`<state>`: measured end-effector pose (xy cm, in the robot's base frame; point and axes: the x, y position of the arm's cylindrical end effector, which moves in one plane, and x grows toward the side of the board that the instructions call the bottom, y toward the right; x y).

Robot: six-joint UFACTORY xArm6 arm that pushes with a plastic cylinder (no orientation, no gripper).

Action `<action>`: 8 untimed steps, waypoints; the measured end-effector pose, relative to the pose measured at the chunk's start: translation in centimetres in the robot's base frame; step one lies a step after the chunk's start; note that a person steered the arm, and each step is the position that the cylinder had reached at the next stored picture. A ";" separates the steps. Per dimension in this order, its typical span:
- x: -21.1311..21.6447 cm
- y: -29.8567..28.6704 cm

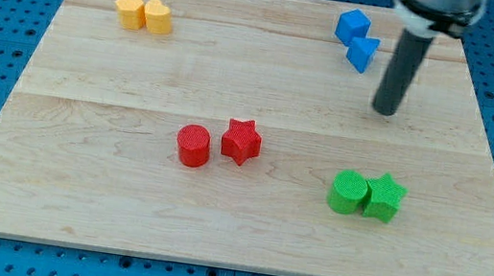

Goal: Place the blue triangle at the bottom left of the blue cube

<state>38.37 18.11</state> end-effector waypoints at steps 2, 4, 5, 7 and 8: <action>-4.7 4.2; -7.4 3.2; -8.4 -0.1; -7.2 -6.8; -7.4 -8.1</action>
<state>30.92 9.98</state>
